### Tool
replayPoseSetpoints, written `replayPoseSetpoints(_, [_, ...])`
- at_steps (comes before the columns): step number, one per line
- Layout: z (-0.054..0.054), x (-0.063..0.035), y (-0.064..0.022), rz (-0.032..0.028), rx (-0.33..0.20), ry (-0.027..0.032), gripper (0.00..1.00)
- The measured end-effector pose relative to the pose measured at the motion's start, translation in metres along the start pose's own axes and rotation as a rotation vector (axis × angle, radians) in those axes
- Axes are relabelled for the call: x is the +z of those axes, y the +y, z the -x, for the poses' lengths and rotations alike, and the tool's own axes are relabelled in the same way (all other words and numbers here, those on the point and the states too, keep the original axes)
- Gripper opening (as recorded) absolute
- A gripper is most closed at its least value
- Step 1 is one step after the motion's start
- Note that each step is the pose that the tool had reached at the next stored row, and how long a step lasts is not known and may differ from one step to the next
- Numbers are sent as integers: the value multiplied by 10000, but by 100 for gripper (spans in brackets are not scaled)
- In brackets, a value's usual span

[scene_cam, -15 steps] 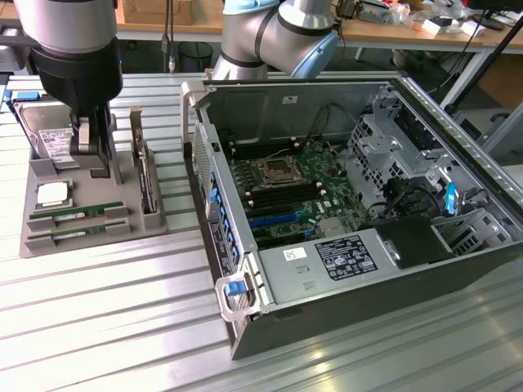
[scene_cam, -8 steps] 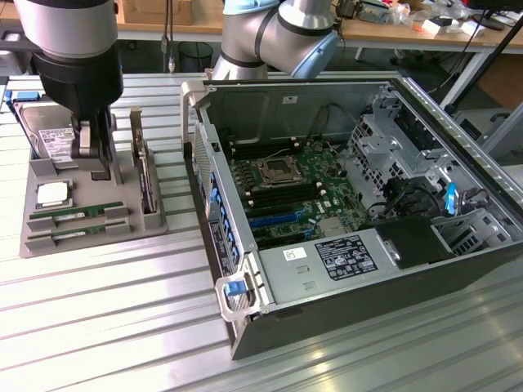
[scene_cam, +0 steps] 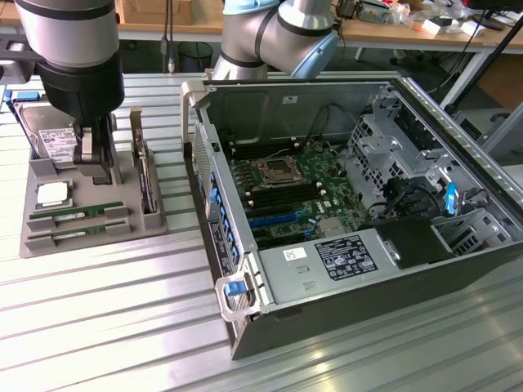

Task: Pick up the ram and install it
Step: 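Pick up the ram and move it above insertion slot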

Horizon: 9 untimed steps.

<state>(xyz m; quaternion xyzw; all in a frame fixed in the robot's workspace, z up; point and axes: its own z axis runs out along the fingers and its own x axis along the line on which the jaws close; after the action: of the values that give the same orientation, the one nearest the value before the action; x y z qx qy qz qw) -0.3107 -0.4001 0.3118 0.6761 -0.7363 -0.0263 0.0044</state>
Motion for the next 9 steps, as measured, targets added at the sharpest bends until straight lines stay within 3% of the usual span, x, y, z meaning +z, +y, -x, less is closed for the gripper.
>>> replayPoseSetpoints(9, [-7, 111, -5, 1, 0, 1, 36])
